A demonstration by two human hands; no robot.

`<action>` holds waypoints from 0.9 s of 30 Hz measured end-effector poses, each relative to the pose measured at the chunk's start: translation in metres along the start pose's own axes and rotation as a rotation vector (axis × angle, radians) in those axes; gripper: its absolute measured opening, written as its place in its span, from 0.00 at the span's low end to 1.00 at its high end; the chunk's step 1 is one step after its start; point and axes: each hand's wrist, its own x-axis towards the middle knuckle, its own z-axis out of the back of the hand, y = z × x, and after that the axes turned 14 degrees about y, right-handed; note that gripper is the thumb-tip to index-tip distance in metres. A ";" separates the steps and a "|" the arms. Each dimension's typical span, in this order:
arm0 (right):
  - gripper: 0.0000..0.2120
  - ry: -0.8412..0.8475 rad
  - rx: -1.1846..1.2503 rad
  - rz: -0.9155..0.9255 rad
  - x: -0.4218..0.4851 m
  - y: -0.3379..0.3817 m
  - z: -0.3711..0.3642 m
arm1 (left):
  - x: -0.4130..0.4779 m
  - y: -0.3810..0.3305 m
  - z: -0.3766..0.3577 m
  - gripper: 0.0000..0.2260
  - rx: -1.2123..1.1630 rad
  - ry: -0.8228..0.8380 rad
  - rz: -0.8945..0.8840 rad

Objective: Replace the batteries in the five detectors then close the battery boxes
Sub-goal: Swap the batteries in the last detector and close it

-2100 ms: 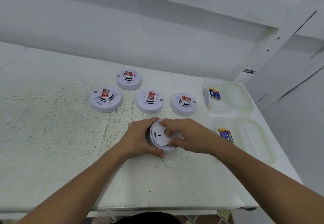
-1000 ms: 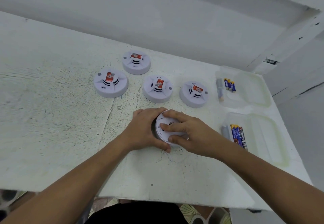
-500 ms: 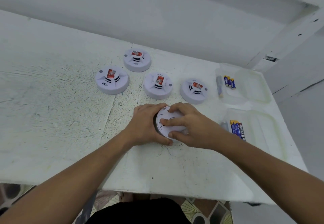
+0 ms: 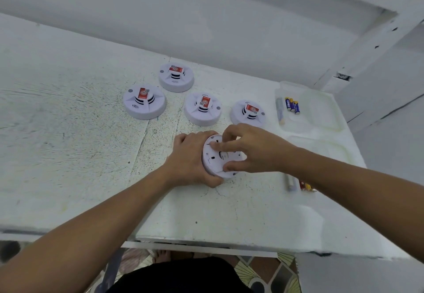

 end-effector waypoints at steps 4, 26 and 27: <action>0.22 0.005 0.000 -0.001 0.001 0.001 -0.005 | 0.001 0.001 -0.002 0.38 0.022 0.012 0.018; 0.27 -0.055 0.026 -0.050 -0.004 -0.006 -0.001 | 0.010 -0.009 -0.008 0.35 -0.088 0.107 0.035; 0.27 -0.071 0.019 -0.043 -0.004 -0.006 -0.003 | 0.009 -0.008 -0.009 0.36 -0.104 0.103 0.035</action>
